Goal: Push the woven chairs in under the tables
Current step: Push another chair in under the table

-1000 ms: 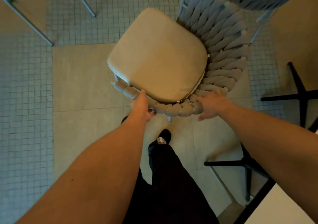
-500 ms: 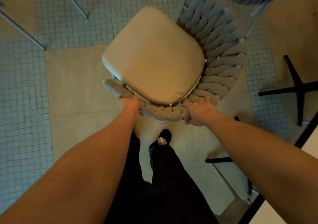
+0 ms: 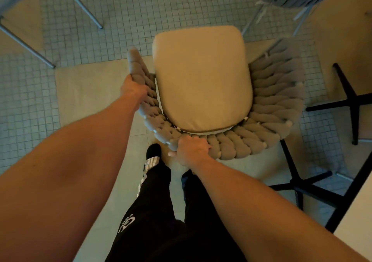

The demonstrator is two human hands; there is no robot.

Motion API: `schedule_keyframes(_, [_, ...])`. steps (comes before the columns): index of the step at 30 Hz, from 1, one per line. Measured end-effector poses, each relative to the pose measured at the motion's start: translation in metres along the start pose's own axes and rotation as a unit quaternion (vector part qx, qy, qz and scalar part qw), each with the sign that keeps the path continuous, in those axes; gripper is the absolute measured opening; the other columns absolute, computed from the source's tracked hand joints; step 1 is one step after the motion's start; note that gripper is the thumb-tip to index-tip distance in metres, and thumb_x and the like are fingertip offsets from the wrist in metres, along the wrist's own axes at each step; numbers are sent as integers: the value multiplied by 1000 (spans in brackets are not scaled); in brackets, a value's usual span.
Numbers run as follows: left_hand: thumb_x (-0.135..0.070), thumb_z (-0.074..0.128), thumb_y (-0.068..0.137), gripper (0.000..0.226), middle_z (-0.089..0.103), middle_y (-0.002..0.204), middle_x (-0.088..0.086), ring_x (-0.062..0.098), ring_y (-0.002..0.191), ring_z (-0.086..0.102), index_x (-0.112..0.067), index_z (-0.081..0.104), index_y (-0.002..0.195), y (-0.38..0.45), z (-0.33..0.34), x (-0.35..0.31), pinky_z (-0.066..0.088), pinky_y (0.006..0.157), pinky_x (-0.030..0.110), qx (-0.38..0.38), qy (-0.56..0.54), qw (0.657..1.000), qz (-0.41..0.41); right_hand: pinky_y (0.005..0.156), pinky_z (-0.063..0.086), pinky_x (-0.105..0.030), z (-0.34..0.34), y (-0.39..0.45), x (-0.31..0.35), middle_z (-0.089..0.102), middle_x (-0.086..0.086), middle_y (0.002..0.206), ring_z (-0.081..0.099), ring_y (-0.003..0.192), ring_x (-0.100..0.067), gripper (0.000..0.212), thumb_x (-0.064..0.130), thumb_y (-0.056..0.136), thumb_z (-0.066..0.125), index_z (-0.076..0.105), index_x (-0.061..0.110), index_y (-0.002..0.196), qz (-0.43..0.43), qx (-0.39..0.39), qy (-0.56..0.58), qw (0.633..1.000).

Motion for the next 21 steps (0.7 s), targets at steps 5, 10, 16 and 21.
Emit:
schedule_keyframes(5, [-8, 62, 86, 64, 59, 131, 10, 32, 114, 58, -23, 43, 145, 18, 6, -31, 52, 97, 47, 12, 66, 996, 61, 97, 50, -58, -10, 20, 21, 60, -11, 132, 57, 121, -36, 68, 67, 98, 45, 56, 11, 134, -6, -12, -17, 1000])
schedule_keyframes(10, [-5, 56, 90, 60, 57, 132, 11, 29, 110, 57, -23, 41, 145, 26, 9, -26, 54, 95, 46, 28, 56, 995, 83, 97, 50, -50, -13, 31, 22, 62, -10, 128, 58, 119, -34, 68, 69, 96, 47, 59, 11, 130, -20, -32, -1, 999])
schedule_keyframes(16, [-9, 67, 86, 65, 59, 130, 8, 25, 105, 59, -19, 42, 146, 8, 13, 12, 54, 85, 39, 17, -39, 998, 40, 86, 42, -42, 1, 24, -7, 58, -10, 131, 58, 118, -34, 62, 57, 92, 62, 46, 15, 135, -84, -28, 47, 995])
schedule_keyframes(21, [-10, 74, 76, 66, 64, 107, 2, 26, 92, 65, -26, 49, 135, -27, 37, 70, 60, 79, 45, 9, -159, 984, -76, 90, 49, -43, 19, 18, -46, 58, -13, 131, 56, 116, -36, 72, 49, 90, 70, 36, 20, 146, -122, 5, -18, 992])
Point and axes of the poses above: each hand's wrist, its own y-axis towards the middle knuckle, its own z-axis out of the palm, x = y × z, the point moved 9 cm from there along y, towards the middle knuckle
